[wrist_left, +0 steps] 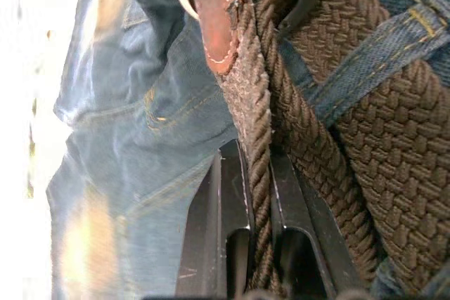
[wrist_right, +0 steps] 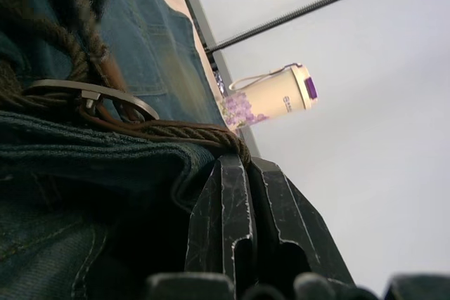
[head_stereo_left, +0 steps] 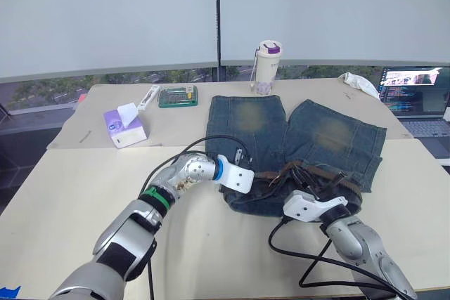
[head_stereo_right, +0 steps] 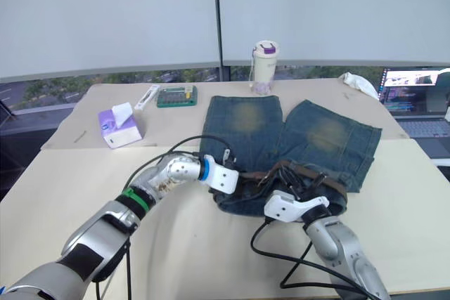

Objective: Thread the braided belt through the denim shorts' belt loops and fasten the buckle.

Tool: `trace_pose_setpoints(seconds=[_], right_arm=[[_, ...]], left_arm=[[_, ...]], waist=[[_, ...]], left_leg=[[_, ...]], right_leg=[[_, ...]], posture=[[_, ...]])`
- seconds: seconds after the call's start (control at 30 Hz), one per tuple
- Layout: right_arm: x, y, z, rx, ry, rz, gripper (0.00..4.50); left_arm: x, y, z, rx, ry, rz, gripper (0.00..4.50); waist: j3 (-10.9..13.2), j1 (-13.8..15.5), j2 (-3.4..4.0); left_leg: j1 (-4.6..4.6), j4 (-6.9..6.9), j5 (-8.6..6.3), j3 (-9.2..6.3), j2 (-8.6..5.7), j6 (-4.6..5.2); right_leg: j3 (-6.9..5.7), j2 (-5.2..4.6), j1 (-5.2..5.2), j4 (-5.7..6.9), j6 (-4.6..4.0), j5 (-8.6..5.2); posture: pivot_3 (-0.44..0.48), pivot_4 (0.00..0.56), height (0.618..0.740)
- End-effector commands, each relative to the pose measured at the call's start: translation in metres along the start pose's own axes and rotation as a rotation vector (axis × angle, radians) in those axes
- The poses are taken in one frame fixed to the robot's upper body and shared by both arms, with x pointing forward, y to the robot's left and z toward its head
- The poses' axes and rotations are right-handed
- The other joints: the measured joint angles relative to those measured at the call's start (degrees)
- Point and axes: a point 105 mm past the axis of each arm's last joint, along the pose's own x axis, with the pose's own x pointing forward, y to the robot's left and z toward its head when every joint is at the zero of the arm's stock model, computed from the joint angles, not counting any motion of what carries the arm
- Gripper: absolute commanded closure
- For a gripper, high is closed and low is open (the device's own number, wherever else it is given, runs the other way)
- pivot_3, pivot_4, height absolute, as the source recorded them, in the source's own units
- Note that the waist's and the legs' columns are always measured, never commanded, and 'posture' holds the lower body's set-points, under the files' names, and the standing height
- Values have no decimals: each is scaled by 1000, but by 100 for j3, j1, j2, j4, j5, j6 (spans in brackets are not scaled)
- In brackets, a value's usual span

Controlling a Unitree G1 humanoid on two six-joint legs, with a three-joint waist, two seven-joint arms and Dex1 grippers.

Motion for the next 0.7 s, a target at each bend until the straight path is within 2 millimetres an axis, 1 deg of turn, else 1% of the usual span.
trace_pose_setpoints(seconds=[0.03,0.17,0.33,0.4,0.5,0.6,0.7], right_arm=[[2,-10,8,45,-29,-42,4479],[3,-8,10,89,-39,-32,4479],[3,-5,11,189,-25,-6,4479],[1,2,10,230,-7,49,4479],[-6,15,9,281,24,149,4479],[-20,28,0,329,109,254,4479],[-28,27,-4,337,145,299,4479]], left_arm=[[3,13,31,-96,-136,132,4500],[6,-5,42,-100,-162,76,4500],[9,-11,46,-106,-167,67,4500],[9,-12,47,-96,-165,61,4500],[9,-12,45,-95,-157,63,4500],[9,-13,40,-99,-139,59,4500],[9,-15,39,-98,-132,54,4500]], waist=[[-2,1,3],[-2,5,3],[-2,5,2],[-2,6,2],[-3,12,3],[-7,10,3],[-20,5,-9]], left_leg=[[0,0,0,0,0,0],[2,0,0,0,1,0],[7,0,0,1,1,-1],[6,0,0,1,1,0],[6,0,0,1,1,0],[6,0,-1,1,1,1],[10,0,-1,1,3,2]], right_leg=[[0,0,0,-1,0,0],[1,0,0,-2,0,0],[3,0,2,-6,0,0],[4,0,2,-6,0,0],[4,0,3,-6,0,0],[3,0,3,-6,0,0],[3,1,7,-8,0,-1]], posture=[[0,150,740],[0,150,740],[0,150,740],[0,150,740],[0,150,740],[0,150,740],[0,150,740]])
